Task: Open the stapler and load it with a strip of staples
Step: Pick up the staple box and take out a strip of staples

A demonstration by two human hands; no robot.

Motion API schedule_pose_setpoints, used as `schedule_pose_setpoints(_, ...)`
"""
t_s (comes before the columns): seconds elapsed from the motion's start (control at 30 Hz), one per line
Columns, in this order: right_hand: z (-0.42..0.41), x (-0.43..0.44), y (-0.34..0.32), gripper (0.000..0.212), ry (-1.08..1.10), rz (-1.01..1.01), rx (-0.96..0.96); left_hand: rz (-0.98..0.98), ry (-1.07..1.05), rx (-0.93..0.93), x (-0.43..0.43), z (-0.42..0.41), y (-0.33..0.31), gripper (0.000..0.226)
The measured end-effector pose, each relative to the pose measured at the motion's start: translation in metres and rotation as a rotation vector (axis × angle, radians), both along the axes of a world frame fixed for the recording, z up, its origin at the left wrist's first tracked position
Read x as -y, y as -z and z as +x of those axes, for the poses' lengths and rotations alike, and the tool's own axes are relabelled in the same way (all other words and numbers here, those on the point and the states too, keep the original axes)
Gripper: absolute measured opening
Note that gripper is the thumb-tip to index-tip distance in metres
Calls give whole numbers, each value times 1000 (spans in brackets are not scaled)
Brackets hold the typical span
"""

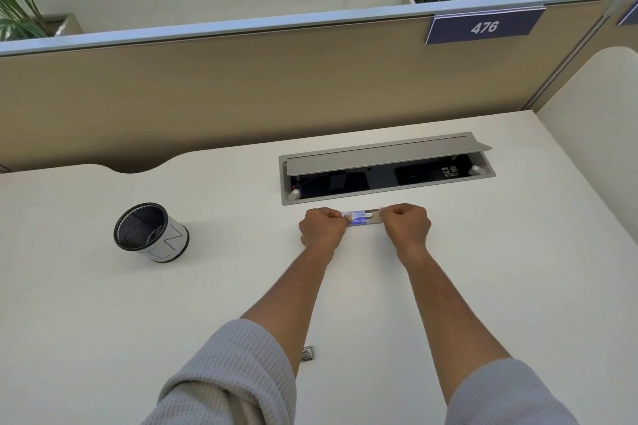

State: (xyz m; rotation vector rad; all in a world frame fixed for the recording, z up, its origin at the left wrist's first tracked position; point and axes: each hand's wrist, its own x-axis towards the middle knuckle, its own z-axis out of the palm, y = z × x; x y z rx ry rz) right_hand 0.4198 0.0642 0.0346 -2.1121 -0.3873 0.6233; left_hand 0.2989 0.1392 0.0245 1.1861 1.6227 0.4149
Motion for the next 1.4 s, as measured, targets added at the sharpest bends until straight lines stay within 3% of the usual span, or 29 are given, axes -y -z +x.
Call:
schedule_pose_setpoints(0.1, -8, 12, 2, 14, -8, 4, -28, 3, 4, 3, 1, 0, 0, 14)
schedule_pose_setpoints(0.3, -26, 23, 21, 13, -123, -80, 169, 23, 9, 19, 2, -2, -3, 18)
schedule_pose_setpoints(0.57, -19, 22, 9, 22, 75, 19, 49, 48, 65, 66, 1, -10, -2, 23)
schedule_pose_setpoints(0.7, -10, 11, 6, 29, 16, -35, 36, 54, 56, 70, 5, -13, 0, 19)
schedule_pose_setpoints(0.97, -5, 1, 4, 18, 47, -26, -88, 68, 51, 91, 5, -11, 5, 20)
schedule_pose_setpoints(1.4, -11, -4, 8, 15, 12, -12, -102, 86, 42, 112, 5, -11, 10, 26)
